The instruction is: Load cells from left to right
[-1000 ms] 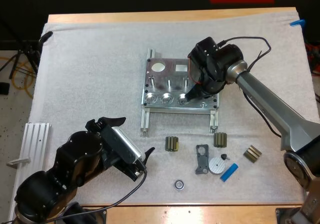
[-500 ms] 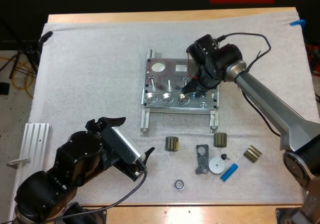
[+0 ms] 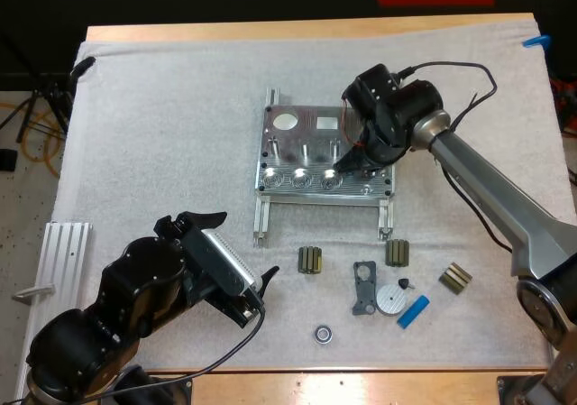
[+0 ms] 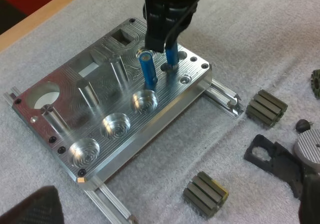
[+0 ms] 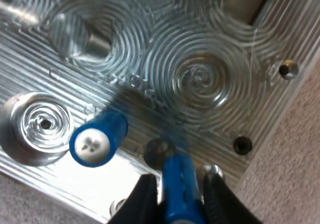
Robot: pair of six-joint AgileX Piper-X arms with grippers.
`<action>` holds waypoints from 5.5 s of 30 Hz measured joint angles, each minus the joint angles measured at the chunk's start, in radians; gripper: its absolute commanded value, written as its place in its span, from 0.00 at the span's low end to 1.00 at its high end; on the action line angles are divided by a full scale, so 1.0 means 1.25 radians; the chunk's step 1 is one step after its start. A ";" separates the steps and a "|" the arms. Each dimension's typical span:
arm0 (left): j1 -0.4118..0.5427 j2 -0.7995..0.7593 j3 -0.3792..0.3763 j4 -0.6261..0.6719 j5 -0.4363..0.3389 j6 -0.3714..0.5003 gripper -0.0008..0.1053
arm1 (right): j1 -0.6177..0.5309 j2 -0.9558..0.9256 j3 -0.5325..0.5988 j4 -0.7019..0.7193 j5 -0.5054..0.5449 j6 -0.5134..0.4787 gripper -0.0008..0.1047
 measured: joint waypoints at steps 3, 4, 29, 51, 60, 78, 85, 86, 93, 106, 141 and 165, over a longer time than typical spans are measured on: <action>0.000 0.000 0.000 0.000 0.000 0.000 0.88 | 0.000 0.000 0.012 -0.022 -0.007 0.000 0.01; 0.000 0.000 0.000 0.000 0.000 0.000 0.88 | 0.000 0.000 0.014 -0.027 -0.007 0.000 0.01; 0.000 0.000 0.000 0.000 0.000 0.000 0.88 | 0.002 -0.002 0.017 -0.051 -0.030 0.018 0.01; 0.000 0.000 0.000 0.000 0.000 0.000 0.88 | 0.002 -0.002 0.026 -0.061 -0.043 0.047 0.01; 0.000 0.000 0.000 0.000 0.000 0.000 0.88 | 0.000 -0.002 0.026 -0.041 -0.053 0.055 0.01; 0.000 0.000 0.000 -0.002 0.000 0.000 0.88 | 0.000 -0.002 0.028 -0.025 -0.048 0.055 0.01; 0.000 0.000 0.000 -0.013 0.000 0.000 0.88 | 0.000 -0.002 0.031 -0.037 -0.048 0.055 0.01; 0.000 0.000 0.000 -0.013 0.000 0.000 0.88 | 0.000 -0.002 0.033 -0.038 -0.048 0.055 0.01; 0.000 0.000 0.000 -0.013 0.000 0.000 0.88 | 0.002 -0.004 0.048 -0.080 -0.018 0.055 0.01; 0.000 0.000 0.000 -0.018 0.000 0.000 0.88 | 0.002 0.003 0.080 -0.113 -0.018 0.088 0.01; 0.000 0.007 0.000 -0.067 0.082 0.036 0.88 | 0.002 -0.268 0.082 -0.061 -0.016 0.078 0.63; -0.267 0.151 0.000 -0.166 0.198 -0.081 0.88 | 0.002 -0.940 0.427 0.047 -0.035 0.136 0.63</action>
